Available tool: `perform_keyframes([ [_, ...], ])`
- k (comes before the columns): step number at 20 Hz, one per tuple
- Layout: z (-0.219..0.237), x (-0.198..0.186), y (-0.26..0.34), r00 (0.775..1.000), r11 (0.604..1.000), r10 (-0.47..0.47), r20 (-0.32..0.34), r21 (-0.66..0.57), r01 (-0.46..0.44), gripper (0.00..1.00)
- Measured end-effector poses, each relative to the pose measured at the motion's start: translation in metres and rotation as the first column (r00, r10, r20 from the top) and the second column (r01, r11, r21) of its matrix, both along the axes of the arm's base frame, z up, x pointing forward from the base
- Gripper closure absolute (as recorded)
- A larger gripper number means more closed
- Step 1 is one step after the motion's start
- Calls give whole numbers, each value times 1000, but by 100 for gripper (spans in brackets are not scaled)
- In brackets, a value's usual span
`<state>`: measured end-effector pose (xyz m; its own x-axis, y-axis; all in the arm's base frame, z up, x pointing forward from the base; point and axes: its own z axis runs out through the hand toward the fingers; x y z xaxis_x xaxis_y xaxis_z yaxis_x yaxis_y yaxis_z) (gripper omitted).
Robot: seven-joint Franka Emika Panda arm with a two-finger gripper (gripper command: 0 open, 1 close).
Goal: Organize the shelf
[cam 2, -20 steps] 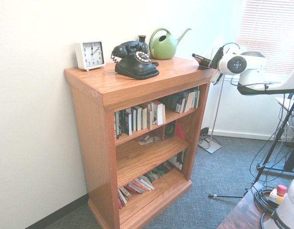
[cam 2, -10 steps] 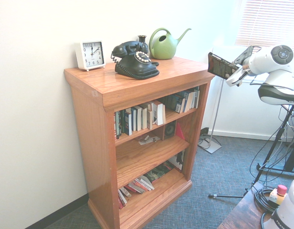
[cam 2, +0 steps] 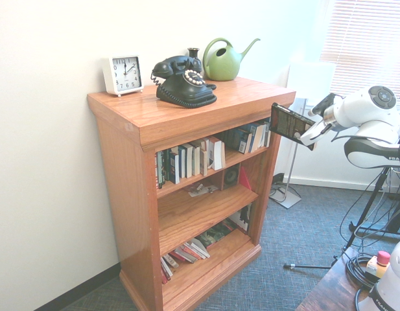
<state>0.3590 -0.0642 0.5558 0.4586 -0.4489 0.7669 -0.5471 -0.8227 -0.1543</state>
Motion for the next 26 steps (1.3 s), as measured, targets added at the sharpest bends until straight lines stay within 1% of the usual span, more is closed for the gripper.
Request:
perform_keyframes([
  [3,-27,12,0,1000,999,17,-21,29,-17,100],
  [6,-56,31,0,998,998,34,-51,57,-31,100],
  [11,-91,68,11,995,995,75,-72,69,-70,100],
  [18,-106,117,35,990,989,112,-86,104,-103,100],
  [22,-111,136,45,988,984,130,-87,135,-117,100],
  [26,-119,152,47,988,977,127,-92,186,-108,100],
])
